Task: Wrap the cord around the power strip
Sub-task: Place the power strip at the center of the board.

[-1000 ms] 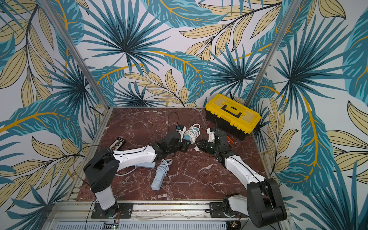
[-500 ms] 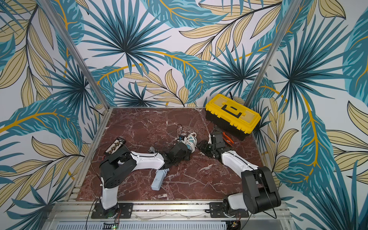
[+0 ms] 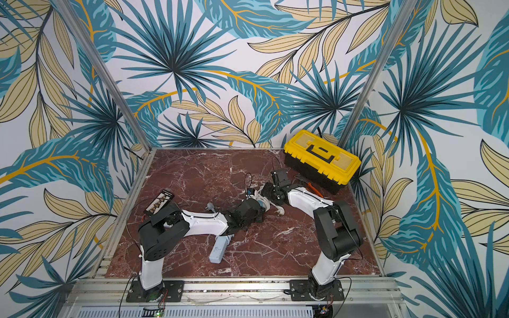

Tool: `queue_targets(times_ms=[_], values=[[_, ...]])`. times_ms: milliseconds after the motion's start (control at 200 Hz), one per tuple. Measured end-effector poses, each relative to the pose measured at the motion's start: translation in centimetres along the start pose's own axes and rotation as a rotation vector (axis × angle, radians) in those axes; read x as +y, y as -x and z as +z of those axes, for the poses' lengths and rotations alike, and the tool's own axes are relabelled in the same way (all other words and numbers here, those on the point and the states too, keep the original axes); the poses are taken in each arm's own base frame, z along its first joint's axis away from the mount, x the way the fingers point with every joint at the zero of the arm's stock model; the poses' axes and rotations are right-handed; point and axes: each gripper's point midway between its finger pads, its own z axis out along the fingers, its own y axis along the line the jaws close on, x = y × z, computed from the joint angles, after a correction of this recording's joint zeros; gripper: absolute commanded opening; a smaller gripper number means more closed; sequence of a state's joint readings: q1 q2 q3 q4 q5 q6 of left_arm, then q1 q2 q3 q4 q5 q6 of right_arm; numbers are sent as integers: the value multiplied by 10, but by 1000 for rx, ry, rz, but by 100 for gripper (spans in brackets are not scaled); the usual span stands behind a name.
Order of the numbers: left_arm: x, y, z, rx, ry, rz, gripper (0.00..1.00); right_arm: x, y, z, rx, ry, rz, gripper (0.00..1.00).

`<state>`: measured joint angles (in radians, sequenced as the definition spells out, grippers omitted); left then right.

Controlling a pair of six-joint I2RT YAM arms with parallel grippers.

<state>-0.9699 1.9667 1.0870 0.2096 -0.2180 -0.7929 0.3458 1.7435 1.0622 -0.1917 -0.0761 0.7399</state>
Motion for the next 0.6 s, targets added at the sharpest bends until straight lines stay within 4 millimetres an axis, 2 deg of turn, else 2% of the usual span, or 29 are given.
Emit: queue_targets(times_ms=[155,215,416,521,596], values=[[2,-11,-11,39,-6,50,60,0,2,6,-9,-30,-76,60],[-1,-11,-20,50,-23,66,64,0,5,7,-17,-40,-106,60],[-18,7,-76,17,-130,79,72,-6,7,6,-28,-82,-217,61],[-18,16,-102,-20,-162,85,73,-12,4,6,-12,-108,-269,63],[-15,19,-114,-40,-165,96,73,-14,3,5,-3,-116,-295,64]])
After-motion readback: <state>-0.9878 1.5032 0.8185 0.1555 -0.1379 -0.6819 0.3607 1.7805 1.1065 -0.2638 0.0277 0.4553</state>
